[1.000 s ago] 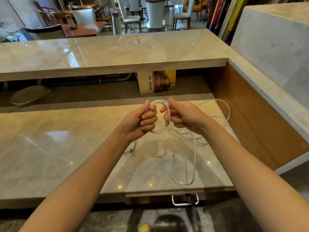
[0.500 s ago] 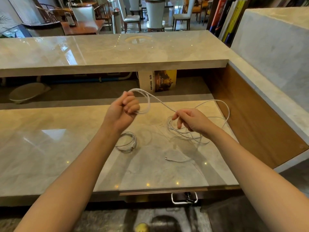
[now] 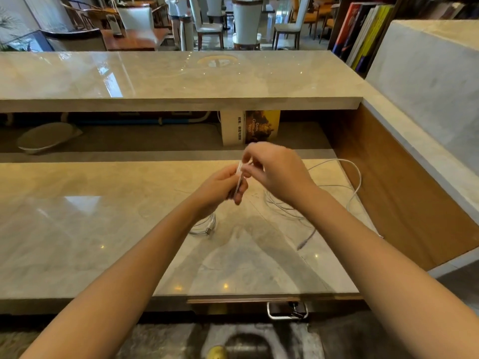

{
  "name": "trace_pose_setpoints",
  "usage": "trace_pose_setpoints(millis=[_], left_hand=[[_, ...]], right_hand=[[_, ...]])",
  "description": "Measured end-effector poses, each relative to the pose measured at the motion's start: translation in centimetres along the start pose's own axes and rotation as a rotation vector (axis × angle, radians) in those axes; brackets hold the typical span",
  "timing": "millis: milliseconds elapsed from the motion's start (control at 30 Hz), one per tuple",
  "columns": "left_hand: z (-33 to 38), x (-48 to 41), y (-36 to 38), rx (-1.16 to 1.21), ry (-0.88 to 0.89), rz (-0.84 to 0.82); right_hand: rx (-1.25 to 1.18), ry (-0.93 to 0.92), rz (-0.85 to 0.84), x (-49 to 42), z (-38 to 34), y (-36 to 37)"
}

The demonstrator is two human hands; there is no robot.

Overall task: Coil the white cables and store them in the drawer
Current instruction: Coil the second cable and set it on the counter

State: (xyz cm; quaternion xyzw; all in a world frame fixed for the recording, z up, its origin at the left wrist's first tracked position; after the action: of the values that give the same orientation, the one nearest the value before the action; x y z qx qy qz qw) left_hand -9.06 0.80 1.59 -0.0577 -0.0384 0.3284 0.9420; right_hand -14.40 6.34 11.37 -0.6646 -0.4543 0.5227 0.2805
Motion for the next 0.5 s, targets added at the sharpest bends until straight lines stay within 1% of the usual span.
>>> trace_pose_setpoints(millis=[100,133,167,200,267,333,433,500], left_hand=[[-0.2,0.5,1.1,0.472,-0.079,-0.11],[-0.2,0.7,1.5,0.603,-0.118,-0.138],[-0.3,0.8,1.7,0.686,-0.141,-0.156],[-0.2,0.8,1.7,0.731,-0.139,-0.162],[-0.1,0.6,1.5,0.797,-0.113,-0.157],[-0.3,0.6,1.3,0.89,-0.114,-0.16],[-0.1,0.9,1.8,1.016,-0.119,-0.258],[0.1,1.0,2.1,1.038,-0.118,-0.283]], right_hand=[[-0.068,0.135,-0.028,-1.1,3.0,0.0],[-0.12,0.195,-0.052,-1.1,4.0,0.4],[-0.177,0.251,-0.094,-1.0,4.7,1.0],[-0.25,0.299,-0.159,-0.8,5.1,2.0],[-0.485,0.391,-0.31,0.5,5.2,4.2],[-0.698,0.474,-0.383,1.7,5.2,5.6],[-0.772,0.529,-0.458,2.6,5.5,6.8],[-0.888,0.533,-0.489,2.6,5.1,7.2]])
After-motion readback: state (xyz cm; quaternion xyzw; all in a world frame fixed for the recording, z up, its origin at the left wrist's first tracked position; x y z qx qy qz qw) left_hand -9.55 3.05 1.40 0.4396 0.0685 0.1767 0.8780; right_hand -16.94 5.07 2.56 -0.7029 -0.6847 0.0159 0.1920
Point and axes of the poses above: each hand's wrist, its own x-axis away from the middle knuckle, its own y-axis out of the palm, z = x × y, the point moved 10 cm from there along -x, towards the middle knuckle, and after that the axes turned 3 degrees about y, right-handed, at the moved point
